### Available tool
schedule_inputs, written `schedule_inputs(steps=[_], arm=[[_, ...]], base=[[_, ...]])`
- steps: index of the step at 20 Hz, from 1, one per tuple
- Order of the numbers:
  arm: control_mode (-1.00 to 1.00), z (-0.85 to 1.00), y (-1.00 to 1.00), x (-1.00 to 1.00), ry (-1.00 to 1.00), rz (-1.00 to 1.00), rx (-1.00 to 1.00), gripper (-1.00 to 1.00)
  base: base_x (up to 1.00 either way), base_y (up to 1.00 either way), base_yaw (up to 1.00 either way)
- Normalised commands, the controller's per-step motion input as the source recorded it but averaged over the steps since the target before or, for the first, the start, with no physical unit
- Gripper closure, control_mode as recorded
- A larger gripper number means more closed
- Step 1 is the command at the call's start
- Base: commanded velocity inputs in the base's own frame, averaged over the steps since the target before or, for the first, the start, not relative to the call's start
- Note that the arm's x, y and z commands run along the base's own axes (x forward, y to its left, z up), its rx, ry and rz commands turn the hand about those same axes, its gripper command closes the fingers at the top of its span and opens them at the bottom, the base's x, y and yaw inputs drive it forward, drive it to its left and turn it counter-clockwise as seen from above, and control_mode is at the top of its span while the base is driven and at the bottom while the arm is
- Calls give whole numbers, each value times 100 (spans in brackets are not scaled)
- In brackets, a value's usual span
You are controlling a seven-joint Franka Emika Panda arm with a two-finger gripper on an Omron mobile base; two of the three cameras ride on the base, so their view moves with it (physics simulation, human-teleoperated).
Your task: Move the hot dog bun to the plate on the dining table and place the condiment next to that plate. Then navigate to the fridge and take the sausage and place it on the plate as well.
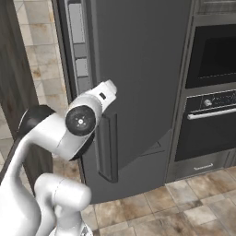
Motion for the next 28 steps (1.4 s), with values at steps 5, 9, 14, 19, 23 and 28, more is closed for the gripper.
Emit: schedule_inputs(steps=[5, 9, 14, 19, 23, 28], arm=[[-100, 10, 79, 0, 36, 0, -38, -100], [-100, 12, 74, 12, 31, 0, -37, -100], [-100, 8, 69, 35, 11, 0, -37, -100], [-100, 0, 53, 50, -2, 0, -24, -100], [-100, 0, 31, 64, -4, 0, -9, -100], [-100, -9, 5, 81, -3, 0, -6, -100]], base=[[0, 0, 0], [0, 0, 0], [0, 0, 0], [0, 0, 0], [0, 0, 0], [0, 0, 0]])
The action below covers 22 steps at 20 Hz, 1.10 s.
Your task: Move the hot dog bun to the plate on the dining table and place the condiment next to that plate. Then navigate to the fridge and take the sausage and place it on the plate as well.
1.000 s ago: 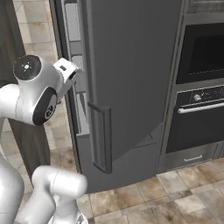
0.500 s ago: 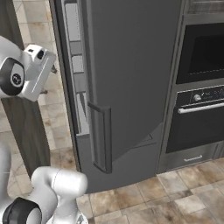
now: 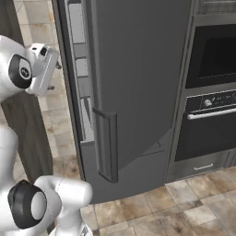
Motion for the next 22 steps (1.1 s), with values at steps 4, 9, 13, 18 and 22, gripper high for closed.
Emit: schedule_inputs(steps=[4, 9, 13, 18, 22], arm=[[-100, -20, 0, 86, -7, 0, -9, -100], [-100, -17, 0, 82, -5, -1, -7, -100], [-100, -9, -13, 70, 0, -4, -1, -100], [-100, -4, -22, 69, -1, -13, -1, -100], [-100, 0, -22, 48, -7, -23, -4, -100]], base=[[0, 0, 0], [0, 0, 0], [0, 0, 0], [0, 0, 0], [0, 0, 0]])
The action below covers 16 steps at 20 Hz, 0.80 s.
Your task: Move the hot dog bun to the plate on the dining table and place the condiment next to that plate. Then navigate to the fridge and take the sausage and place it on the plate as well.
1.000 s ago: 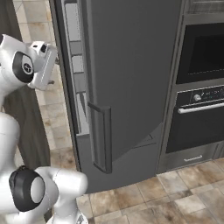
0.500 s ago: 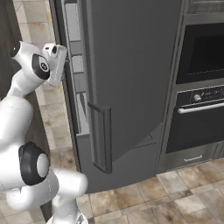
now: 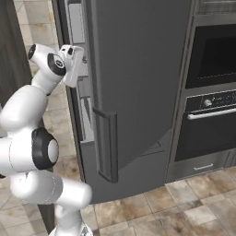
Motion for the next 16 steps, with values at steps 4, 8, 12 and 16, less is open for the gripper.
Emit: schedule_inputs(steps=[4, 8, 12, 16], arm=[[-100, 0, -29, 25, -8, -25, -1, -100], [-100, 0, -40, 1, -15, -25, 0, -100], [-100, 0, -52, -4, -19, -24, 0, -100], [-100, 3, -63, -24, -24, -17, 0, -100]], base=[[0, 0, 0], [0, 0, 0], [0, 0, 0], [0, 0, 0]])
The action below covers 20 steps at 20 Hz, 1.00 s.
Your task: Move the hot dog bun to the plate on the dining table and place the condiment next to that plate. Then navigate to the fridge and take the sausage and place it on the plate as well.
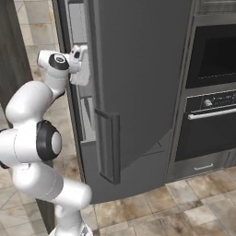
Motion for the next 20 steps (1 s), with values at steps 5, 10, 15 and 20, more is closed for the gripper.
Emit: schedule_inputs(steps=[5, 10, 15, 20], arm=[[-100, 9, -78, -43, -25, -17, 5, -100], [-100, 10, -99, -35, -16, -16, 13, -100], [-100, 18, -100, -22, -4, -11, 19, -100], [-100, 18, -100, -2, 0, -6, 21, -100]], base=[[0, 0, 0], [0, 0, 0], [0, 0, 0], [0, 0, 0]])
